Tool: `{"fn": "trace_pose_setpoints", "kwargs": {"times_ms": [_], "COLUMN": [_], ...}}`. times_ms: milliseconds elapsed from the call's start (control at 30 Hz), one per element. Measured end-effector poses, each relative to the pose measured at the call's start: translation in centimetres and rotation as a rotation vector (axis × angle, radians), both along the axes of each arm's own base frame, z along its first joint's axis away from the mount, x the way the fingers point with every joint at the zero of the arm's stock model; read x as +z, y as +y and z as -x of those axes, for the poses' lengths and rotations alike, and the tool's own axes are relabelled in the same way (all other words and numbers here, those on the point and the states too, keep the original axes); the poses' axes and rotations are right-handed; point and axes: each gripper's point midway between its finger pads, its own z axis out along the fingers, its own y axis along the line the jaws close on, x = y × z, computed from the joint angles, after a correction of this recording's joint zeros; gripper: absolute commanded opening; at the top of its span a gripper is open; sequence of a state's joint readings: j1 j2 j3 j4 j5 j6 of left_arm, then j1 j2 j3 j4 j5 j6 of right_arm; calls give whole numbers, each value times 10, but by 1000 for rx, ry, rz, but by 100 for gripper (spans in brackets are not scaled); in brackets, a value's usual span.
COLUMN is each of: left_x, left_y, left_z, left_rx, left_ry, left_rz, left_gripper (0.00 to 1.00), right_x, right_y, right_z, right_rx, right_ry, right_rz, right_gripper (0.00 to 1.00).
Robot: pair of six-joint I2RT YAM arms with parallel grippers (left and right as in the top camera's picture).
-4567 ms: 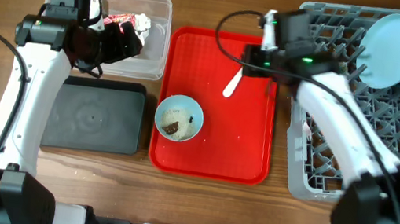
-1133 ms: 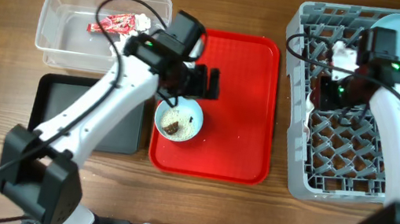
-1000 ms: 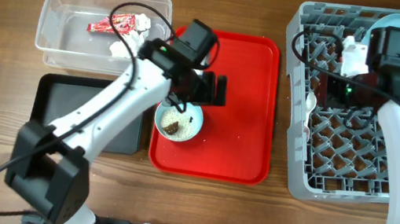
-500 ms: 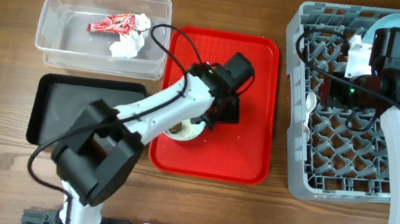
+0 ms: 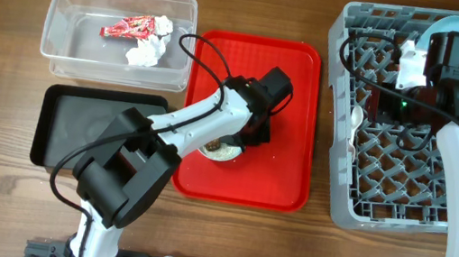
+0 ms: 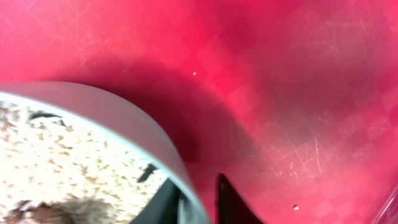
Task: Sort waste into correct bins and load items into the dishwasher rack
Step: 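Reach the left gripper to the light-blue rice bowl and grasp its rim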
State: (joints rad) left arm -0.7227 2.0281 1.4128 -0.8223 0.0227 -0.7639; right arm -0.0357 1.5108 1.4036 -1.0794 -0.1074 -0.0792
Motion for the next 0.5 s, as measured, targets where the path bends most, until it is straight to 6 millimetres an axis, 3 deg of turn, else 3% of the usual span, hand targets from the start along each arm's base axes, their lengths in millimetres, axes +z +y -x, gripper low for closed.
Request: {"fn": "trace_pose_setpoints", "kwargs": {"times_ms": [67,300,500], "left_x": [0,6,24], "left_y": [1,5,5], "left_z": [0,-2,-3], "left_rx": [-1,2,3], "left_ry": [-2,-17,-47], "left_rz": [-3,-22,-3], "left_gripper": [4,4,4], "right_x": [0,-1,-1], "right_y": [0,0,0], "right_z": [0,1,2], "right_rx": [0,0,0], "right_ry": [2,7,7], "right_rz": [0,0,0], "right_gripper": [54,53,53]}}
